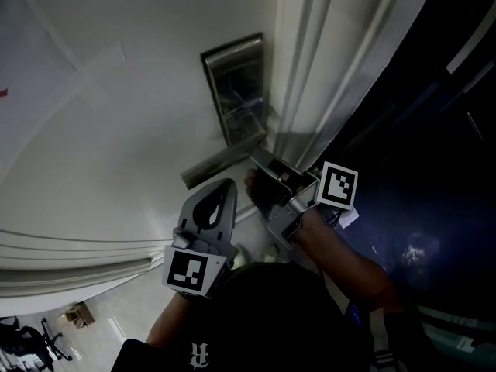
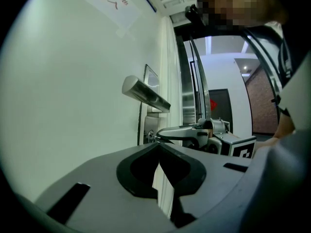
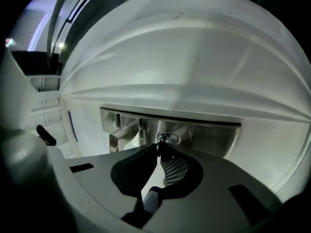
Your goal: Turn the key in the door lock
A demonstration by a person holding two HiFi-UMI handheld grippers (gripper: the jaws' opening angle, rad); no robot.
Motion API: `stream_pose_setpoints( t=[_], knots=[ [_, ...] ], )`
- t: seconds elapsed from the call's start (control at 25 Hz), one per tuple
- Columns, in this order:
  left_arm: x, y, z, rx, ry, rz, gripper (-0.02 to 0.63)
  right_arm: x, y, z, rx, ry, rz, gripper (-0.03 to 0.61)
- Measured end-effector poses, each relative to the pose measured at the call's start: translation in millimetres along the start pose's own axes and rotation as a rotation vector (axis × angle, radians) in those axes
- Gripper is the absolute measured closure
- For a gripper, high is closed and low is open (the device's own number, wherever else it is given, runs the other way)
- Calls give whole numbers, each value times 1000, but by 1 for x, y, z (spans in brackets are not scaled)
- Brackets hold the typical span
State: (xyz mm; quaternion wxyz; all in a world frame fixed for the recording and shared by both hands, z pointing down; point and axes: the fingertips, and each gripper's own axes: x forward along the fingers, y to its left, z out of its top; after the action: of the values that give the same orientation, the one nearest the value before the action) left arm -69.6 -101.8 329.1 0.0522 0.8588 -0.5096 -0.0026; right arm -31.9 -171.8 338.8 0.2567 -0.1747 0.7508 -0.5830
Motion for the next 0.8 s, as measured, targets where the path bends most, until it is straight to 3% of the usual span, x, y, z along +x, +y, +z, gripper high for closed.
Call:
stream_pose_setpoints(
  t=[0.28,0.52,0.64,0.8],
  knots=[
    [-1,-2,0,1,0,3,607,1,4,1,33,12,47,557],
    [0,-7,-1,2,1,1,606,-4,12,-1,-115,61,64,526],
    [1,-9,-1,4,1,2,606,-11,16,-2,-293,99,25,498],
    [2,-12,-1,8,-2,2,606,-22,22,-1,-687,140,-74,494]
  ],
)
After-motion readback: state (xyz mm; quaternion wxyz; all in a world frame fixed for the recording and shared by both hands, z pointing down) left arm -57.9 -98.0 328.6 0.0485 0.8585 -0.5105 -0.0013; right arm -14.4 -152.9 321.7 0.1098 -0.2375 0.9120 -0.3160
